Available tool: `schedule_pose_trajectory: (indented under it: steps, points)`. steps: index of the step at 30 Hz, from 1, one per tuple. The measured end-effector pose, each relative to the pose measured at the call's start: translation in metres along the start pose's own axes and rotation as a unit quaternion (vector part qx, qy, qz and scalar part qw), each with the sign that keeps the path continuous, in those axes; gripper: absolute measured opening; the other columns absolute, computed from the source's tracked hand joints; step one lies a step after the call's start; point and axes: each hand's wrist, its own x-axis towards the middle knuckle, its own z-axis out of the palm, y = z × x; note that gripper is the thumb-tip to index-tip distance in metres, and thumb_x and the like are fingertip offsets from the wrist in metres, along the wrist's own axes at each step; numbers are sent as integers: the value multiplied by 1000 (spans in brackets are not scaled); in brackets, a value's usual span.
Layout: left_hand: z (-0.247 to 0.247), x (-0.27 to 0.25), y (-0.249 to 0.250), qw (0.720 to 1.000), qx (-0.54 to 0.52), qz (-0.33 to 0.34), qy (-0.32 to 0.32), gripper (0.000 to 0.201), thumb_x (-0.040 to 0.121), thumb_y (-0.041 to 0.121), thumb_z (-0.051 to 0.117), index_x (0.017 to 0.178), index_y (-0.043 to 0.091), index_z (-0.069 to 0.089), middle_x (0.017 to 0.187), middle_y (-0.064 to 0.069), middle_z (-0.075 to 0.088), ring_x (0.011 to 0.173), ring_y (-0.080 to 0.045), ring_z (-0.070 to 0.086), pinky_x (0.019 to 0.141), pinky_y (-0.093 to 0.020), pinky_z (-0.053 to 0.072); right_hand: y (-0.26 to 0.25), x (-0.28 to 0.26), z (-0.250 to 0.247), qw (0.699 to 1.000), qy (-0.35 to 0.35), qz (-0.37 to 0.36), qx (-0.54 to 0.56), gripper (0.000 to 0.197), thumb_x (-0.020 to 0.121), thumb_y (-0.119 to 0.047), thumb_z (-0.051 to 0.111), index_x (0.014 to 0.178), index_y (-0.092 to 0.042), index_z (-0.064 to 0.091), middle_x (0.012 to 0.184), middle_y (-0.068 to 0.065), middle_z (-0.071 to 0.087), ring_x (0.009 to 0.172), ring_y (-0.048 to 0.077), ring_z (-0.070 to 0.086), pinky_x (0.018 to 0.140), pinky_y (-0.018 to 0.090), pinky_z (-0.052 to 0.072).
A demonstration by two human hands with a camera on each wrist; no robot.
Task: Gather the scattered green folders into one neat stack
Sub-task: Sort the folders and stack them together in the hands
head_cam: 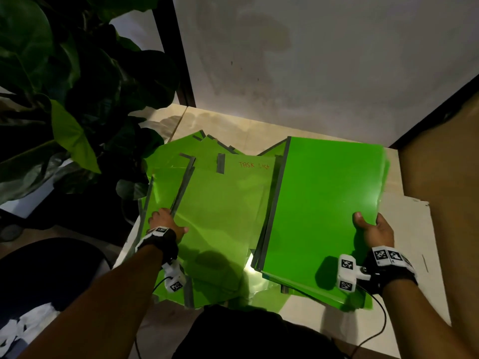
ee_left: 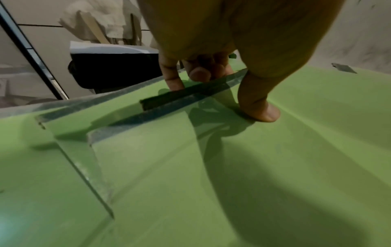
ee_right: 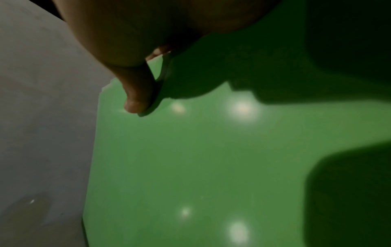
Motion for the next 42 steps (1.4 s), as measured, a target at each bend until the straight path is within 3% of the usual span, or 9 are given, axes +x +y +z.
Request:
schedule_pose_trajectory:
  steps: [3, 6, 9, 19, 24, 29, 33, 36, 42]
  points:
    - [-2, -2, 3, 1000, 24, -16, -13, 90, 67, 51, 78, 134, 7, 37, 134, -17, 40, 127, -34, 40, 107, -42, 38, 4, 4, 1, 999, 11, 8, -29, 7, 86, -17, 69, 85, -22, 65, 87, 9, 64, 77, 24, 55, 77, 38, 41]
    - [-4, 0, 2, 996, -55, -49, -52, 88, 65, 36, 85, 130, 5, 35, 130, -16, 45, 118, -36, 49, 97, -45, 47, -1, 4, 7, 999, 21, 13, -39, 8, 88, -13, 68, 93, -18, 63, 92, 12, 65, 83, 25, 57, 79, 36, 42]
    - [-9, 1, -4, 987, -125, -16, -96, 76, 74, 29, 79, 133, 11, 36, 122, -14, 56, 105, -35, 57, 86, -42, 51, -4, 4, 15, 998, 16, 9, -54, 16, 87, -13, 68, 103, -17, 63, 97, 13, 65, 89, 26, 58, 80, 34, 42]
    - [-60, 23, -16, 944, -323, 58, -40, 59, 86, 15, 67, 137, 0, 41, 133, -22, 50, 123, -38, 46, 99, -39, 38, -8, 2, 24, 993, 10, 48, -104, 29, 86, -21, 69, 114, -14, 64, 96, 15, 65, 84, 29, 59, 79, 38, 46]
    - [-94, 33, -13, 883, -461, 87, -16, 37, 85, 4, 65, 121, 0, 56, 113, -19, 61, 105, -31, 58, 99, -52, 44, 4, 1, 23, 990, 16, 79, -115, 32, 85, -25, 71, 114, -14, 64, 95, 16, 66, 83, 29, 59, 82, 45, 50]
    - [-107, 25, 6, 845, -508, 150, -79, 25, 89, -3, 55, 104, 16, 61, 101, -11, 66, 106, -34, 58, 103, -55, 41, 6, -1, 26, 987, 3, 77, -139, 36, 85, -26, 70, 118, -12, 62, 102, 15, 66, 92, 31, 61, 89, 45, 49]
    - [-123, 17, 31, 803, -557, 195, -84, 32, 90, -6, 50, 106, 19, 61, 93, 5, 73, 90, -20, 66, 93, -45, 48, 5, 0, 28, 986, -1, 73, -151, 35, 85, -29, 70, 116, -15, 64, 108, 14, 68, 100, 33, 63, 95, 48, 49]
    - [-148, 10, 49, 779, -579, 227, -77, 34, 90, -5, 49, 110, 21, 59, 103, 1, 70, 93, -19, 66, 87, -40, 52, 4, 1, 29, 987, -7, 74, -146, 37, 87, -26, 69, 120, -13, 62, 108, 13, 67, 98, 30, 61, 93, 42, 47]
    - [-164, -13, 84, 761, -583, 273, -87, 34, 88, -13, 47, 108, 13, 56, 83, 8, 75, 74, -8, 70, 69, -26, 57, 0, -5, 32, 988, -14, 82, -133, 28, 86, -26, 69, 110, -12, 63, 96, 11, 65, 86, 28, 58, 80, 37, 44]
